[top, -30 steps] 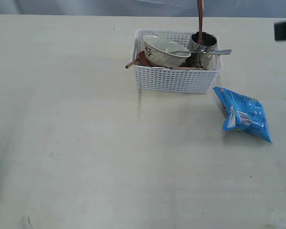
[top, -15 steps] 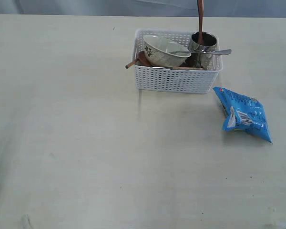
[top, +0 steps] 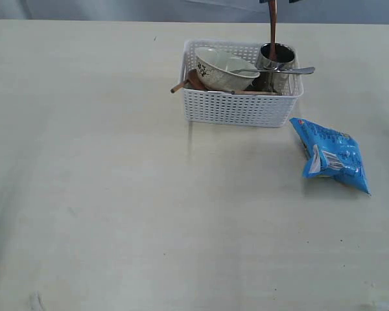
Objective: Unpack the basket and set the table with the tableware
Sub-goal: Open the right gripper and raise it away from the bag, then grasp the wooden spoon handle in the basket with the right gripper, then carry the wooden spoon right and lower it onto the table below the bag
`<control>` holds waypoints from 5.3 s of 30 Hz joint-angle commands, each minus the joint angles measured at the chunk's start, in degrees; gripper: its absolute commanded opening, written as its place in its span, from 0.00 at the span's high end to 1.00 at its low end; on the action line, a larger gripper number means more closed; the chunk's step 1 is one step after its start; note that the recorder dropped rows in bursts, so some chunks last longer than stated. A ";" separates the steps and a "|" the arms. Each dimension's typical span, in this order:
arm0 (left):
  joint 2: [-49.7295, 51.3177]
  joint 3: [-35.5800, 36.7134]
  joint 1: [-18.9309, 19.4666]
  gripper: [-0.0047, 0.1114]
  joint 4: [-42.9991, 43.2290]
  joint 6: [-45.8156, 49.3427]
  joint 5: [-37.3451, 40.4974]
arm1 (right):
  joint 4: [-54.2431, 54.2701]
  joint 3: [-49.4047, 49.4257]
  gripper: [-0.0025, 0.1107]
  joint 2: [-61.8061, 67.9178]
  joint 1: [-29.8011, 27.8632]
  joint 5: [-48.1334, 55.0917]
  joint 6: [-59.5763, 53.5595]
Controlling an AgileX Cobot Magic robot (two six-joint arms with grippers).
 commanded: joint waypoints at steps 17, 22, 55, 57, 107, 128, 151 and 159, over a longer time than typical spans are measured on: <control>-0.21 0.22 0.28 0.91 -0.22 0.22 -0.05 | -4.42 -0.42 0.52 9.34 1.12 -13.05 3.48; -0.21 0.22 0.28 0.91 -0.22 0.22 -0.05 | -4.42 -0.42 0.68 9.66 1.12 -13.57 3.73; -0.21 0.22 0.28 0.91 0.06 0.22 -0.05 | -4.42 -0.46 0.98 2.15 1.12 -18.38 3.89; -0.21 0.22 0.28 0.91 0.06 0.22 -0.05 | -4.42 -0.46 0.98 0.06 1.12 -17.08 3.89; -0.21 0.22 0.28 0.91 0.05 0.22 -0.17 | -5.92 64.12 0.98 -35.98 0.60 2.30 13.82; -0.21 0.22 0.28 0.91 -0.21 0.22 -0.16 | -5.77 64.12 0.98 -22.42 0.60 -9.09 13.14; -0.21 0.22 0.28 0.91 -0.21 0.22 -0.16 | -5.55 64.12 0.98 -21.02 0.60 -14.99 13.57; -0.21 0.22 0.28 0.91 -0.21 0.22 -0.16 | -5.17 64.12 0.98 -21.02 0.60 -16.56 13.57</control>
